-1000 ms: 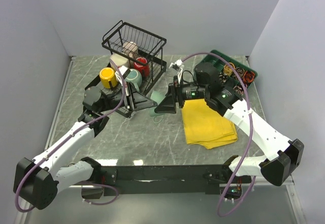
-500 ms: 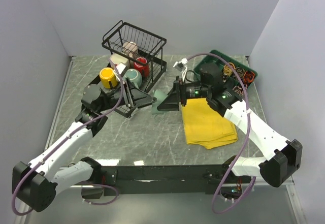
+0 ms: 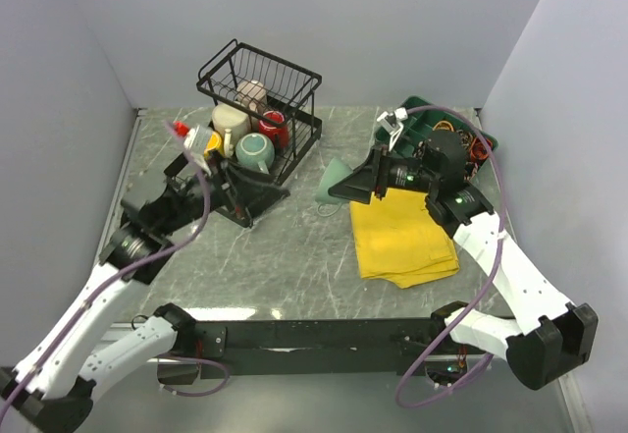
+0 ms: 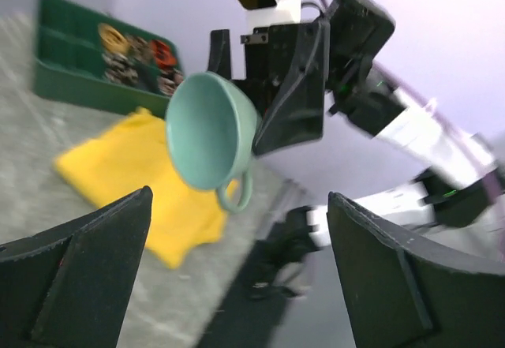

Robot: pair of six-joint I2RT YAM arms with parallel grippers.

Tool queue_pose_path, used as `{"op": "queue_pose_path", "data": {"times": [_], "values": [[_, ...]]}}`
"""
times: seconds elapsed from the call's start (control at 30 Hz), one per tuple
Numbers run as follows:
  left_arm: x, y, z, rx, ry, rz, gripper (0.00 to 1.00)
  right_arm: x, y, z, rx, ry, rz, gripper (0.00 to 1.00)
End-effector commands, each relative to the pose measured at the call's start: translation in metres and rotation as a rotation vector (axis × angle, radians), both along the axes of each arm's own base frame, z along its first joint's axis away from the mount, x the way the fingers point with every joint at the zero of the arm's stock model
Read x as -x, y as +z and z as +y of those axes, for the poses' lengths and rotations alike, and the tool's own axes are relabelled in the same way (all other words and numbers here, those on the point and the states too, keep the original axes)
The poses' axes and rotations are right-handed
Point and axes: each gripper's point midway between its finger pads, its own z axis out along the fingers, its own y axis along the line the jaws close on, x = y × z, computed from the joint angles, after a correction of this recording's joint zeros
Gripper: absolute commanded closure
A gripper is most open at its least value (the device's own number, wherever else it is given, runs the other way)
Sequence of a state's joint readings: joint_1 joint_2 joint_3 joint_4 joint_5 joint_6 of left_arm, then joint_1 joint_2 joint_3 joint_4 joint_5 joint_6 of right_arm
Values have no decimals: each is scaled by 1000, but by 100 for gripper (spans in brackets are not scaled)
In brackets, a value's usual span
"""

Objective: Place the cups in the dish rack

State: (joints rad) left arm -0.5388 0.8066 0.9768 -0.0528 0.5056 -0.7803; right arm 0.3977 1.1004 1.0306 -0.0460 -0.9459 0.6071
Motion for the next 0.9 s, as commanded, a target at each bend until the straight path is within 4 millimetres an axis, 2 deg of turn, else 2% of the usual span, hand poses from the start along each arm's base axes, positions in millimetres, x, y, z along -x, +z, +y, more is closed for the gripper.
{"op": "queue_pose_path", "data": {"times": [0.0, 0.03, 0.1, 0.13, 0.33, 0.37, 0.43, 0.47, 0.53, 0.57, 0.7, 0.87], "values": [[-7, -32, 16, -249, 117, -317, 4, -8, 14, -11, -20, -95, -11, 91], [-9, -46, 14, -287, 116, -351, 4, -10, 18, -12, -13, -109, -7, 92], [-6, -50, 12, -358, 124, -519, 4, -14, 9, -15, 28, -126, 29, 92], [-10, -58, 11, -426, 135, -649, 4, -15, 12, -17, 39, -131, 16, 92], [-19, -65, 4, -639, 295, -976, 4, -23, -14, -25, 118, -191, 121, 92], [-13, -58, -2, -664, 310, -1062, 4, -24, -18, -27, 125, -201, 136, 92], [-19, -63, -2, -754, 366, -1095, 4, -28, -28, -28, 143, -227, 177, 92], [-14, -57, -7, -767, 377, -1154, 4, -30, -30, -29, 148, -235, 189, 92], [-21, -67, -8, -864, 423, -1191, 4, -34, -35, -28, 156, -249, 225, 92], [-16, -62, -14, -845, 438, -1215, 4, -36, -37, -28, 158, -256, 241, 93], [-19, -82, -32, -916, 409, -1255, 4, -45, -43, -26, 160, -268, 313, 93], [-24, -92, -48, -934, 398, -1251, 2, -50, -40, -18, 124, -245, 381, 93]]}}
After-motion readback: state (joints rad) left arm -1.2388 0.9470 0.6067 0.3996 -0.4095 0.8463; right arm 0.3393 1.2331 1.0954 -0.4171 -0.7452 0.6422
